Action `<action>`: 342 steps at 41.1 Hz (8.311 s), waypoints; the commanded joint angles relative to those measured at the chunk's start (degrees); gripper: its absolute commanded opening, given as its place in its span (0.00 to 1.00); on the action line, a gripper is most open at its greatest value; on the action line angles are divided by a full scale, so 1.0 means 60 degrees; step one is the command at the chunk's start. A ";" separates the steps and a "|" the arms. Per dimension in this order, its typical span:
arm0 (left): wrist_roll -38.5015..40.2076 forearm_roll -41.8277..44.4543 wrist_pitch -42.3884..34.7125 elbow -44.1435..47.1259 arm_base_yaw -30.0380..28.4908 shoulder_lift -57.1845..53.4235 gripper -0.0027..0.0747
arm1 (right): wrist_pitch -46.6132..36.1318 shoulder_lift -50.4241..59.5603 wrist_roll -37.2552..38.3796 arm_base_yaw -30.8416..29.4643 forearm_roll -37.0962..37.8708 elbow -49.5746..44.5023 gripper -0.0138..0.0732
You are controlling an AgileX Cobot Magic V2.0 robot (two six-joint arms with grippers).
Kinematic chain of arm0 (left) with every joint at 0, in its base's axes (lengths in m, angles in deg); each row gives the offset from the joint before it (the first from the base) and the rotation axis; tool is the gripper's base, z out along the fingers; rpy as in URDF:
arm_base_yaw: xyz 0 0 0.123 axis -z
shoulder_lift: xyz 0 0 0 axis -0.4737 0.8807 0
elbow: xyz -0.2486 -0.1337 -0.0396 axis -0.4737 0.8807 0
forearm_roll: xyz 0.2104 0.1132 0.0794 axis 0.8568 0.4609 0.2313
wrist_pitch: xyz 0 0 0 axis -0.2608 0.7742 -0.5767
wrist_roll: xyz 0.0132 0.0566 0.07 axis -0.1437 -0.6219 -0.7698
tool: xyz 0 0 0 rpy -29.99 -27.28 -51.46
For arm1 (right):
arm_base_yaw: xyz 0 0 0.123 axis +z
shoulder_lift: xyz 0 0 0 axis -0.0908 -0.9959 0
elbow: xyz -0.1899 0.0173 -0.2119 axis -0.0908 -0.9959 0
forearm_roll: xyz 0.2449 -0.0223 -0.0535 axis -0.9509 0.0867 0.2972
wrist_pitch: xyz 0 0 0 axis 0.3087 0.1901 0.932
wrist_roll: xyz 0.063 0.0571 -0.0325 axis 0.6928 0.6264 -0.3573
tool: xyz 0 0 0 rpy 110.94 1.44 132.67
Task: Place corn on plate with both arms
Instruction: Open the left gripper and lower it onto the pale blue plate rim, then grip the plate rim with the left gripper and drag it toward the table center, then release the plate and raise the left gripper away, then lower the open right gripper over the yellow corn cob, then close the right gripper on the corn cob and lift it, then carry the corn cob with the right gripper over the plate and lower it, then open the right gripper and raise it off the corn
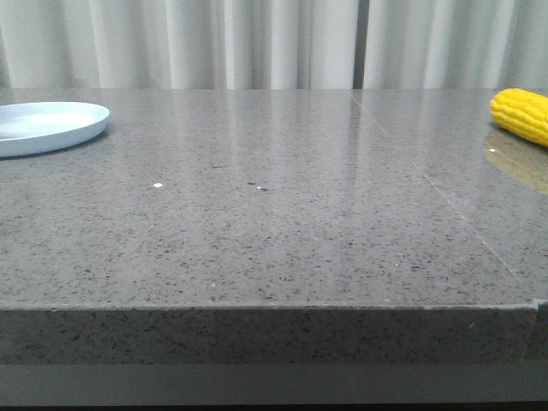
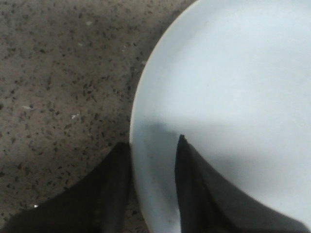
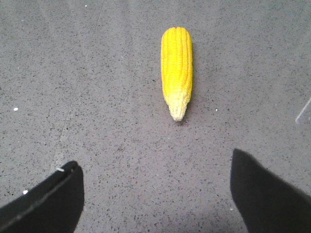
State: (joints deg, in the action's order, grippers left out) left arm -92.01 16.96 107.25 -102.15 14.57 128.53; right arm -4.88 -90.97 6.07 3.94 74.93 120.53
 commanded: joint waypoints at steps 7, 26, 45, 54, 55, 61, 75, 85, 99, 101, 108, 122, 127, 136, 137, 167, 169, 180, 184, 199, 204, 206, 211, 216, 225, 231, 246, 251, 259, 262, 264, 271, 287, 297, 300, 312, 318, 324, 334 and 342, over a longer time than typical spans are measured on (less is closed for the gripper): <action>-0.0024 -0.0093 -0.0085 -0.0312 0.0002 -0.0482 0.01 | -0.0715 -0.0068 -0.0073 -0.0049 0.0025 0.0286 0.89; -0.0039 -0.0760 0.0476 -0.0545 0.0526 -0.1740 0.01 | -0.0715 -0.0068 -0.0073 -0.0049 0.0025 0.0286 0.89; -0.0046 -0.0896 0.0917 -0.0545 0.3705 -0.2121 0.01 | -0.0715 -0.0068 -0.0073 -0.0049 0.0025 0.0286 0.89; -0.0046 -0.0938 0.0636 -0.0545 0.4972 -0.1468 0.01 | -0.0715 -0.0068 -0.0073 -0.0049 0.0025 0.0286 0.89; -0.0046 -0.0938 0.0614 -0.0545 0.5054 -0.1365 0.01 | -0.0715 -0.0068 -0.0073 -0.0049 0.0025 0.0286 0.89; -0.0015 -0.1030 0.0494 -0.0545 0.5373 -0.0886 0.01 | -0.0724 -0.0068 -0.0073 -0.0049 0.0025 0.0286 0.89; 0.0046 -0.0993 0.0446 -0.0545 0.5402 -0.0754 0.54 | -0.0716 -0.0068 -0.0073 -0.0049 0.0025 0.0286 0.89; 0.0046 -0.0722 0.0450 -0.0575 0.5475 -0.1661 0.66 | -0.0716 -0.0068 -0.0073 -0.0049 0.0025 0.0286 0.89; 0.1411 0.2333 0.1584 -0.0340 0.7367 -0.3972 0.60 | -0.0716 -0.0068 -0.0073 -0.0049 0.0025 0.0286 0.89; 0.1889 0.2909 0.1455 -0.0099 0.7805 -0.4414 0.58 | -0.0716 -0.0068 -0.0073 -0.0049 0.0025 0.0286 0.89; 0.2845 0.3413 0.0931 0.1033 0.8752 -0.6051 0.56 | -0.0716 -0.0068 -0.0073 -0.0049 0.0025 0.0286 0.89; 0.3460 0.3349 -0.0663 0.4611 0.8846 -0.9390 0.56 | -0.0716 -0.0068 -0.0073 -0.0049 0.0025 0.0286 0.89; 0.3534 0.3349 -0.1202 0.5844 0.8846 -1.0434 0.56 | -0.0716 -0.0068 -0.0073 -0.0049 0.0025 0.0286 0.89; 0.3534 0.3468 -0.1621 0.7481 0.8846 -1.1807 0.56 | -0.0716 -0.0068 -0.0073 -0.0049 0.0025 0.0286 0.89; 0.3534 0.3468 -0.1574 0.7551 0.8846 -1.1878 0.56 | -0.0716 -0.0068 -0.0073 -0.0049 0.0025 0.0286 0.89; 0.3534 0.3468 -0.1522 0.7751 0.8846 -1.1997 0.56 | -0.0755 -0.0068 -0.0073 -0.0049 0.0025 0.0286 0.89; 0.3534 0.3468 -0.1522 0.7751 0.8846 -1.1997 0.56 | -0.0689 -0.0068 -0.0073 -0.0049 0.0025 0.0286 0.89; 0.3534 0.3468 -0.1522 0.7751 0.8846 -1.1997 0.56 | -0.0511 -0.0445 -0.0073 -0.0049 0.0103 0.0286 0.89; 0.3534 0.3468 -0.1522 0.7751 0.8846 -1.1997 0.56 | -0.0512 -0.0981 -0.0073 -0.0049 0.0193 0.0296 0.89; 0.3534 0.3468 -0.1527 0.7751 0.8846 -1.1997 0.56 | -0.0057 -0.4198 -0.0065 -0.0369 0.0358 0.2407 0.89; 0.3534 0.3468 -0.1527 0.7751 0.8846 -1.1997 0.56 | 0.0638 -0.5524 -0.0065 -0.0793 0.0358 0.3660 0.89; 0.3534 0.3468 -0.1527 0.7751 0.8846 -1.1997 0.56 | 0.0880 -0.6041 -0.0123 -0.0838 0.0348 0.4158 0.89; 0.3534 0.3468 -0.1527 0.7751 0.8846 -1.1997 0.56 | 0.1212 -0.7206 -0.0123 -0.0837 0.0348 0.5258 0.89; 0.3534 0.3468 -0.1527 0.7751 0.8846 -1.1997 0.56 | 0.1501 -0.8284 -0.0123 -0.0826 0.0231 0.6254 0.89; 0.3534 0.3468 -0.1527 0.7751 0.8846 -1.1997 0.56 | 0.1928 -0.9882 -0.0296 -0.0826 0.0028 0.7664 0.89; 0.3534 0.3468 -0.1543 0.7751 0.8846 -1.1997 0.56 | 0.1940 -1.0780 -0.0814 -0.0826 -0.0350 0.8415 0.89; 0.3534 0.3468 -0.1543 0.7751 0.8846 -1.1997 0.56 | 0.2049 -1.2272 -0.0895 -0.0826 -0.0378 0.9356 0.88; 0.3534 0.3468 -0.1543 0.7751 0.8846 -1.1997 0.56 | 0.2321 -1.2422 -0.0925 -0.0826 -0.0397 0.9416 0.72; 0.3534 0.3468 -0.1543 0.7751 0.8846 -1.1997 0.56 | 0.2417 -1.2238 -0.0970 -0.0826 -0.0598 0.9426 0.44; 0.3534 0.3468 -0.1543 0.7751 0.8846 -1.1997 0.56 | 0.2553 -1.2093 -0.0970 -0.0826 -0.0843 0.9426 0.44; 0.3534 0.3468 -0.1543 0.7751 0.8846 -1.1997 0.56 | 0.2677 -1.1947 -0.1008 -0.0772 -0.1017 0.9426 0.44; 0.3534 0.3468 -0.1543 0.7751 0.8846 -1.1997 0.56 | 0.3187 -1.1259 -0.1202 -0.0133 -0.1573 0.9426 0.44; 0.3534 0.3468 -0.1543 0.7751 0.8846 -1.1997 0.56 | 0.3711 -1.0701 -0.0592 0.3454 -0.1643 0.9426 0.44; 0.3534 0.3468 -0.1543 0.7751 0.8846 -1.1997 0.56 | 0.2781 -1.0937 0.1154 0.4772 -0.1668 0.9410 0.44; 0.3534 0.3468 -0.1543 0.7751 0.8846 -1.1997 0.56 | 0.2629 -1.1090 0.1558 0.4923 -0.1688 0.9410 0.44; 0.3534 0.3468 -0.1543 0.7751 0.8846 -1.1997 0.56 | 0.1755 -1.1896 0.2235 0.5047 -0.2051 0.9410 0.49; 0.3534 0.3468 -0.1543 0.7751 0.8846 -1.1997 0.56 | 0.1669 -1.2093 0.2235 0.5047 -0.2042 0.9410 0.72; 0.3534 0.3468 -0.1543 0.7751 0.8846 -1.1997 0.56 | 0.1629 -1.2047 0.2226 0.5047 -0.2000 0.9410 0.91; 0.3534 0.3468 -0.1543 0.7751 0.8846 -1.1997 0.56 | 0.1828 -1.1220 0.1204 0.5059 -0.1872 0.9410 0.91; 0.3534 0.3468 -0.1543 0.7751 0.8846 -1.1997 0.56 | 0.2491 -0.9573 -0.0385 0.5191 -0.1668 0.8876 0.91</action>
State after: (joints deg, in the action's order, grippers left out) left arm -71.25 37.90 102.41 -54.18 67.21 56.54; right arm 10.25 -156.30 8.45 34.68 64.67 174.25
